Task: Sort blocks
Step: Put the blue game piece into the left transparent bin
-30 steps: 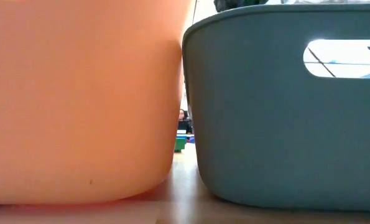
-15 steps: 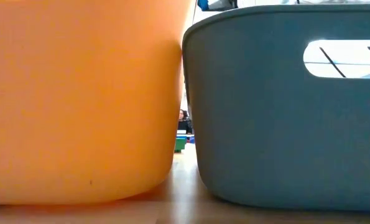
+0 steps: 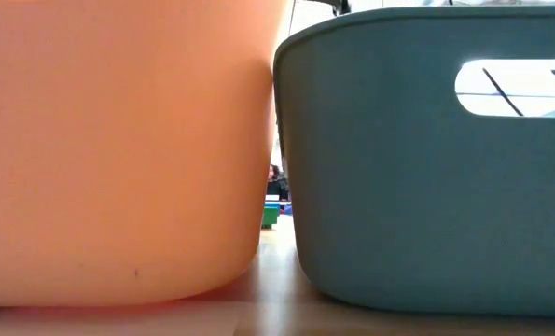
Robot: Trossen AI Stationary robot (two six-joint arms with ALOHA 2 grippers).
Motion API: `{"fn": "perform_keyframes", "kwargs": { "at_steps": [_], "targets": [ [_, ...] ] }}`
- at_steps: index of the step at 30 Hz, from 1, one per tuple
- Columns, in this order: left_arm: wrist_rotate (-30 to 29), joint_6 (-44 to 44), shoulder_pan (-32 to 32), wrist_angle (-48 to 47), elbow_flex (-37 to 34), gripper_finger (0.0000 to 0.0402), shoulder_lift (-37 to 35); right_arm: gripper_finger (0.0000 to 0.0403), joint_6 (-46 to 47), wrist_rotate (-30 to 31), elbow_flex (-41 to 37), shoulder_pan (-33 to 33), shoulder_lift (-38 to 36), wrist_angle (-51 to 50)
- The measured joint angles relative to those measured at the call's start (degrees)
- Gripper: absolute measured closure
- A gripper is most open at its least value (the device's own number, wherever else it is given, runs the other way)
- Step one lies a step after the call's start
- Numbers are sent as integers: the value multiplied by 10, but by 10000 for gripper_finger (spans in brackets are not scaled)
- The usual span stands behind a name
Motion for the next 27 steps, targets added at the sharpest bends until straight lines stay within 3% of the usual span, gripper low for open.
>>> {"fn": "perform_keyframes", "kwargs": {
  "at_steps": [16,27],
  "targets": [
    [43,56,-4,49,0,122,-1,167,30,-21,0,11,3,61],
    [45,60,-11,45,0,162,-1,167,30,-43,0,12,5,56]
  ]
}}
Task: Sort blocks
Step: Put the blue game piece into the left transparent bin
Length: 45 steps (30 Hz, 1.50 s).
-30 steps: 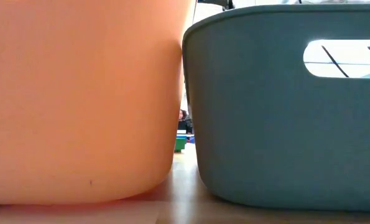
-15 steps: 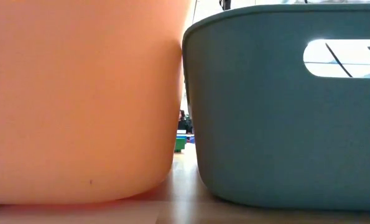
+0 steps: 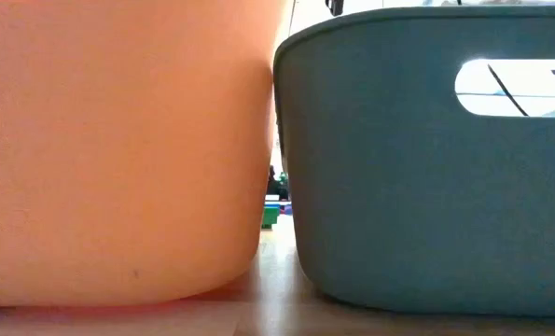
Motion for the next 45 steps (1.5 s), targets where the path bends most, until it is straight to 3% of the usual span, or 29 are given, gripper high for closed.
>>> {"fn": "perform_keyframes", "kwargs": {
  "at_steps": [9,17,29,33,39,45],
  "targets": [
    [-20,4,-12,-4,0,251,0,168,2,0,0,-4,0,2],
    [-29,-5,-12,-7,0,251,0,164,2,0,0,-4,0,1],
    [-33,-25,-12,-30,0,248,0,97,-6,1,0,-9,0,9],
    [-70,-57,-12,-42,0,247,-1,82,-7,0,0,-29,-12,-8],
    [-99,-187,7,-171,0,246,-46,72,-39,3,0,-72,-55,-83],
    [-101,-355,70,-374,0,245,-110,72,-81,30,0,-98,-79,-139]
  ]
}}
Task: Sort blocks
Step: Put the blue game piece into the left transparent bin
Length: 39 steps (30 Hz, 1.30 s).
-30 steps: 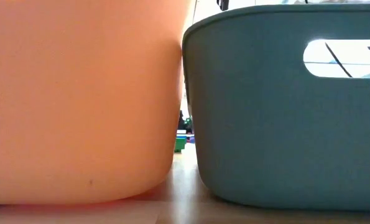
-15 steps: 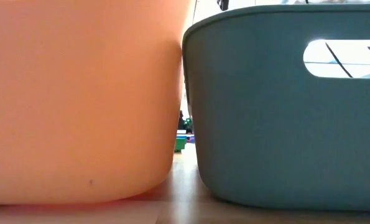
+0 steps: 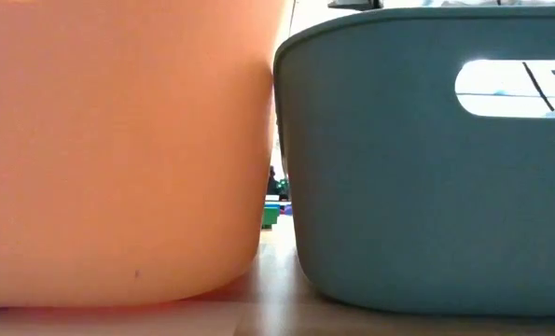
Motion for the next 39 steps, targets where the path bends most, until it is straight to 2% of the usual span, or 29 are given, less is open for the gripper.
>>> {"fn": "perform_keyframes", "kwargs": {
  "at_steps": [5,11,14,19,23,29,35,39],
  "targets": [
    [3,-78,57,-131,0,245,-30,72,-40,18,0,1,12,6],
    [52,-161,134,-225,0,244,-34,72,-47,18,0,-1,36,13],
    [92,-202,196,-267,0,244,-18,72,-57,18,0,-1,49,17],
    [179,-238,332,-286,-48,244,15,72,-74,18,0,12,68,18],
    [222,-258,401,-279,-94,244,57,72,-77,18,0,27,81,22],
    [222,-265,446,-270,-143,244,141,72,-78,18,0,47,98,24],
    [221,-270,456,-270,-158,241,209,72,-77,18,0,58,97,23],
    [220,-258,455,-269,-159,208,218,72,-76,18,0,58,96,13]
  ]
}}
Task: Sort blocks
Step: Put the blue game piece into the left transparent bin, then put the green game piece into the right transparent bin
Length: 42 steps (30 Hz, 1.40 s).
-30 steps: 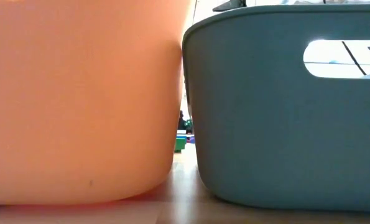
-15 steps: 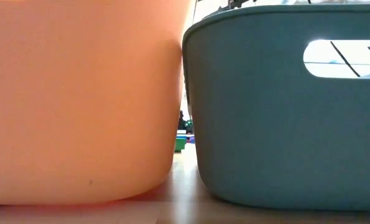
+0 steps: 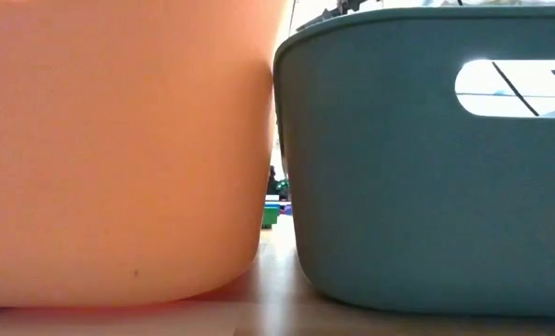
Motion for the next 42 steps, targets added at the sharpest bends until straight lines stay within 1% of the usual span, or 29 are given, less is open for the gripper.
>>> {"fn": "perform_keyframes", "kwargs": {
  "at_steps": [5,8,12,15,18,20,23,25,27,31,36,42],
  "targets": [
    [-11,7,0,-1,0,145,-14,72,-13,0,0,0,0,-21],
    [-17,14,0,-2,1,124,-32,72,-20,0,0,-6,0,-20],
    [-19,30,-11,7,27,120,-71,72,-28,1,0,-24,0,-23],
    [-19,74,-40,41,53,125,-103,72,-28,1,0,-41,0,-22],
    [-17,85,-74,82,81,131,-110,72,-26,2,0,-56,1,-23],
    [1,96,-92,97,102,136,-96,72,-25,1,0,-64,1,-23],
    [37,135,-111,116,140,143,-53,72,-23,0,0,-74,1,-24],
    [57,169,-117,109,174,147,-15,72,-18,0,0,-78,1,-28],
    [90,203,-117,98,207,150,27,72,-12,-1,0,-81,1,-45],
    [141,267,-118,62,264,152,99,72,-10,-2,0,-76,1,-112],
    [151,310,-130,42,295,153,163,72,-7,-1,0,-56,1,-159],
    [153,355,-123,31,299,153,197,72,9,12,0,-42,0,-165]
  ]
}}
